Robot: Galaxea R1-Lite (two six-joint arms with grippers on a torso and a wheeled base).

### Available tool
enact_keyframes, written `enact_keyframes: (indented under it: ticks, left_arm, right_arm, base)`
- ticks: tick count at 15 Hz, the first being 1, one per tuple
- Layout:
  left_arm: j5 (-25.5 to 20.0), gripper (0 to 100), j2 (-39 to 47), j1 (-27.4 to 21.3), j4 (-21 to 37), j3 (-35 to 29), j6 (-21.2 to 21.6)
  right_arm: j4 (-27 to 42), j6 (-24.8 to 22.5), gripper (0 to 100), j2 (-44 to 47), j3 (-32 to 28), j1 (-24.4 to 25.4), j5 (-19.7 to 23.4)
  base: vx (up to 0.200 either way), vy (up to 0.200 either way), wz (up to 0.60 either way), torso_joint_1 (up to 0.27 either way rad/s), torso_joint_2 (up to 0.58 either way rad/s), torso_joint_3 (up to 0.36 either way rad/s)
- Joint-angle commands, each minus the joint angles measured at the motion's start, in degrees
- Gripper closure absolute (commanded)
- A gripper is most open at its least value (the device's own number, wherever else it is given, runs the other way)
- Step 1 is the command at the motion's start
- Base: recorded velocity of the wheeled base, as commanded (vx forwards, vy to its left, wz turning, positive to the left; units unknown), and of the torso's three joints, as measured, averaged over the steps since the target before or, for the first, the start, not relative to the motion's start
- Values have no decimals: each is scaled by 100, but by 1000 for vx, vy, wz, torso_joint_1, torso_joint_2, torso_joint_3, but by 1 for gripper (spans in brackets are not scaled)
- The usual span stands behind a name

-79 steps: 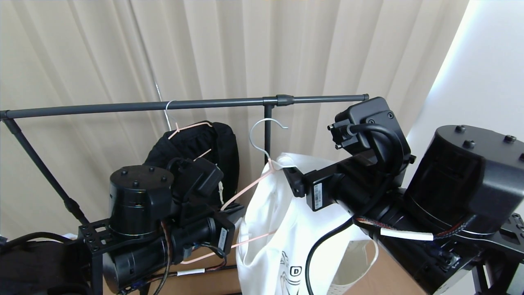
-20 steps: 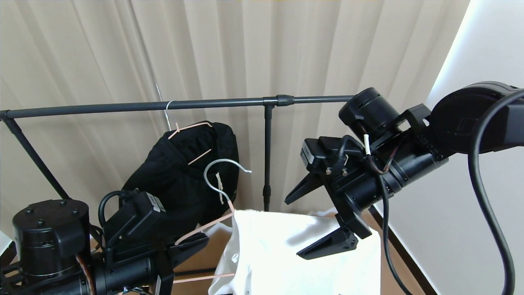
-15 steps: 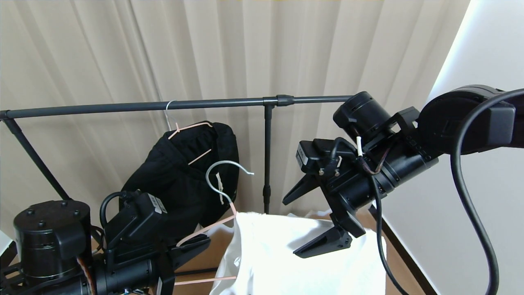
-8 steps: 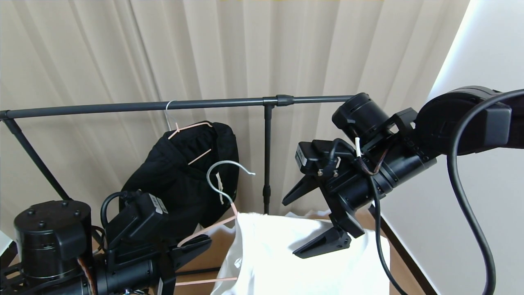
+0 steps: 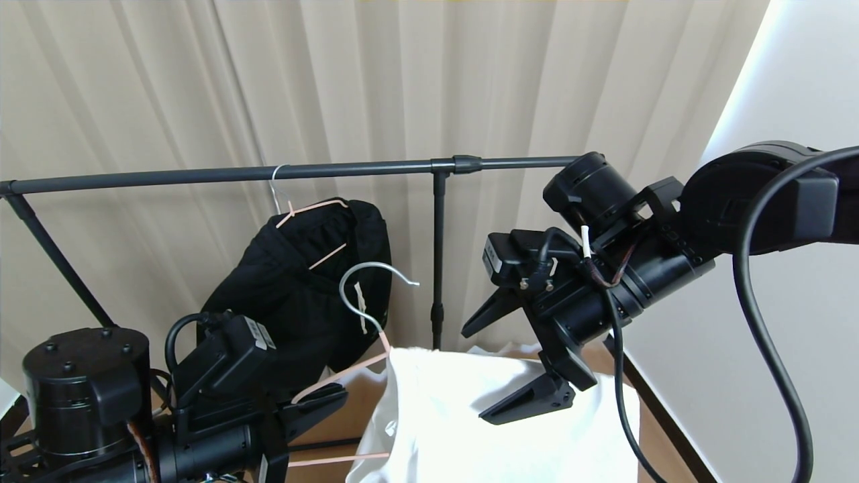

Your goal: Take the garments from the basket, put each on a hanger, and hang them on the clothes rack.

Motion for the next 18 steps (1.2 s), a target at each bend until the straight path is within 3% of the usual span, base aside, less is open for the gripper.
enact_keyframes:
  ticks: [1,18]
  left_arm:
    - [-1,100,18,-2,0,2,3]
    - [-1,100,44,7,-158,2,-84]
  right_arm:
    - [0,-7,100,-23,-5,0,0]
    - [0,-7,100,-32,-41,0,0]
  base:
    - [0,0,0,0,0,0]
    - [0,0,0,0,0,0]
